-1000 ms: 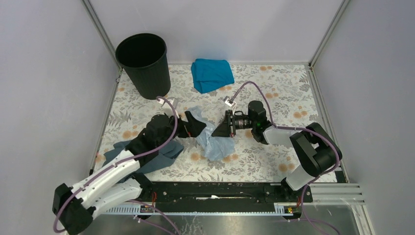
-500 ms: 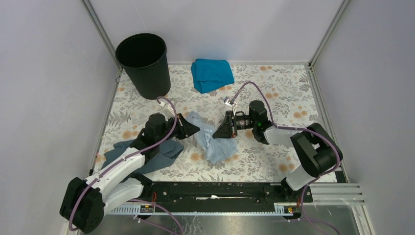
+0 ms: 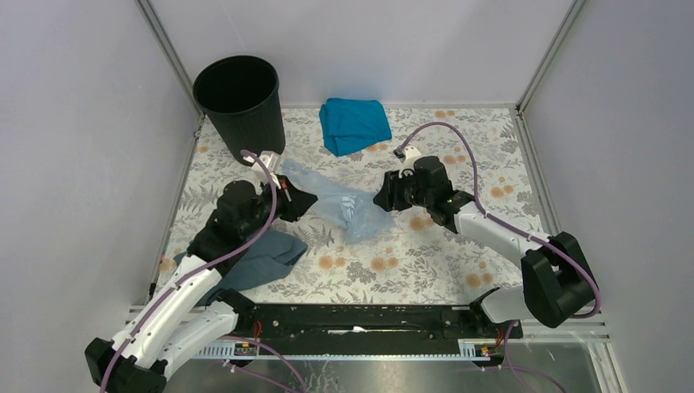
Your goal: Put the trash bags into the trash bin
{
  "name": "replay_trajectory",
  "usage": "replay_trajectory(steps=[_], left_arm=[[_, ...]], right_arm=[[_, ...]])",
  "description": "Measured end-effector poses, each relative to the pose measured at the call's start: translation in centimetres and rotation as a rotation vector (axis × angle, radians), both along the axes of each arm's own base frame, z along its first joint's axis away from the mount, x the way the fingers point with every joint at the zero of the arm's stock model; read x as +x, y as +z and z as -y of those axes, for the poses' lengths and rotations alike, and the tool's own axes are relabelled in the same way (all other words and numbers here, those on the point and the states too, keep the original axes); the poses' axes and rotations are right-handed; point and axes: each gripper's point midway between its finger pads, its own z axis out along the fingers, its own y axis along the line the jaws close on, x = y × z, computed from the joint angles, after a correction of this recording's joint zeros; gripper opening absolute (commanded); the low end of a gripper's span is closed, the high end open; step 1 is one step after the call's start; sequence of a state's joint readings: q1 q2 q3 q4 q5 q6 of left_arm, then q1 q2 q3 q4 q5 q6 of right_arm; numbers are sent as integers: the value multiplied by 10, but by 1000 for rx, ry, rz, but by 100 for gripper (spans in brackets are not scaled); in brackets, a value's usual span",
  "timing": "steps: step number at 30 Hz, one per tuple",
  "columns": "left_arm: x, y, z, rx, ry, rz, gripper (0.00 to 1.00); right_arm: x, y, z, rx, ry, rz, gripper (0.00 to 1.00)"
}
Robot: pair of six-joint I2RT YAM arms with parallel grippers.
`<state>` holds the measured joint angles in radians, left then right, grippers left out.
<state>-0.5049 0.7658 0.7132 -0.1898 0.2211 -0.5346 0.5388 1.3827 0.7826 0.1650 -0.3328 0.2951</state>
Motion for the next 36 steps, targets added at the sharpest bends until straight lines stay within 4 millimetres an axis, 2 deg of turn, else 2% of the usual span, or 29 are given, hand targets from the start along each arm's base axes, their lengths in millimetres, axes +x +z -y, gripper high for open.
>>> replay_trajectory(steps=[2,4,8,11,14,18,21,24,27,30,34,36], left_arm=[[0,4,1,6,-13,10,0],[2,10,4,2,-26,16,0],[19,30,3,-3,47,9,0],[37,44,-5,-22,152,1,0],[49,49,-12,-44,240,-16,0],[58,47,-15,-68,306,-54,0],[59,45,-13,-93,311,-80,0],[59,47,-11,-115,307,-87,0],[59,49,-10,-128,311,-92,0],[58,51,-10,-145,314,-98,0],[56,57,-9,-176,308,-93,0],[55,61,-8,-189,303,-88,0]], right_arm=[[9,-5,14,-78,-67,-11,63],[10,-14,25,-141,-103,-44,68],[-2,-26,43,-245,-143,-99,80],[-18,-14,45,-251,-112,-92,82],[-39,21,24,-174,-23,-16,87],[-84,68,-26,-16,168,89,91],[-93,85,-52,93,218,112,89],[-83,75,-71,128,200,67,90],[-75,43,-87,108,160,-16,99],[-75,16,-100,57,123,-42,100],[-71,2,-116,3,91,35,99],[-62,-1,-117,-34,41,96,91]])
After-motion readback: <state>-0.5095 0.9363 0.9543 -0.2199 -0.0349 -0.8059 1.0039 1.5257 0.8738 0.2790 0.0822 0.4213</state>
